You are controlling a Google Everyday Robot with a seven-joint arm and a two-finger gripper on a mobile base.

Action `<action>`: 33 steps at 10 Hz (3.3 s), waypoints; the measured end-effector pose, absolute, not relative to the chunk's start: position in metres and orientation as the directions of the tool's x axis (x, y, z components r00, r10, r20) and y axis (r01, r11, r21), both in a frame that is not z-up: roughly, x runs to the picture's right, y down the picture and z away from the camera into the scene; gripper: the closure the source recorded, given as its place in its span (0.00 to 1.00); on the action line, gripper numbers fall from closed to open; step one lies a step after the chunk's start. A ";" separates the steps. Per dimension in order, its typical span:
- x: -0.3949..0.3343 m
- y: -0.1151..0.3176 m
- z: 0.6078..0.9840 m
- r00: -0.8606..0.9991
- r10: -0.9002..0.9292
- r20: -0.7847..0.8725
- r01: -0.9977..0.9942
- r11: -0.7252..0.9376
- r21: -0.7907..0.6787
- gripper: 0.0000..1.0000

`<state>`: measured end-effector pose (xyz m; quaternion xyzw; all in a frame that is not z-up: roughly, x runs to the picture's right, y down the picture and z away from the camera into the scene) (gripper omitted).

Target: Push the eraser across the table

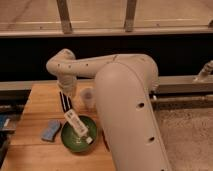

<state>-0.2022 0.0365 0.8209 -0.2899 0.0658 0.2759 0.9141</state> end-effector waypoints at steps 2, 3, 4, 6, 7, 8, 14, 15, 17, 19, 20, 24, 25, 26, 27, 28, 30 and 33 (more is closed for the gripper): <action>-0.221 0.033 0.826 0.863 0.435 -0.257 -0.504 0.705 -0.499 1.00; -0.224 0.031 0.833 0.872 0.416 -0.258 -0.489 0.714 -0.501 1.00; -0.225 0.031 0.844 0.875 0.409 -0.261 -0.485 0.716 -0.503 1.00; -0.219 0.032 0.868 0.871 0.406 -0.276 -0.491 0.713 -0.500 1.00; -0.215 0.032 0.880 0.866 0.413 -0.280 -0.499 0.707 -0.501 1.00; -0.214 0.033 0.890 0.864 0.417 -0.281 -0.503 0.703 -0.503 1.00; -0.222 0.044 0.926 0.858 0.423 -0.292 -0.513 0.666 -0.542 1.00; -0.223 0.046 0.930 0.856 0.422 -0.298 -0.515 0.660 -0.547 1.00; -0.220 0.050 0.940 0.850 0.418 -0.320 -0.526 0.642 -0.558 1.00; -0.219 0.053 0.942 0.850 0.407 -0.334 -0.526 0.634 -0.567 1.00; -0.222 0.057 0.942 0.853 0.401 -0.335 -0.522 0.627 -0.579 1.00; -0.251 0.075 0.932 0.896 0.345 -0.280 -0.441 0.610 -0.658 1.00; -0.262 0.080 0.927 0.907 0.332 -0.257 -0.415 0.609 -0.676 1.00; -0.275 0.086 0.921 0.921 0.317 -0.226 -0.380 0.605 -0.699 1.00; -0.291 0.092 0.914 0.934 0.303 -0.189 -0.341 0.602 -0.722 1.00; -0.304 0.094 0.911 0.943 0.292 -0.161 -0.312 0.602 -0.735 1.00; -0.333 0.093 0.914 0.956 0.275 -0.105 -0.257 0.603 -0.756 1.00; -0.375 0.080 0.918 0.967 0.252 -0.023 -0.182 0.628 -0.757 1.00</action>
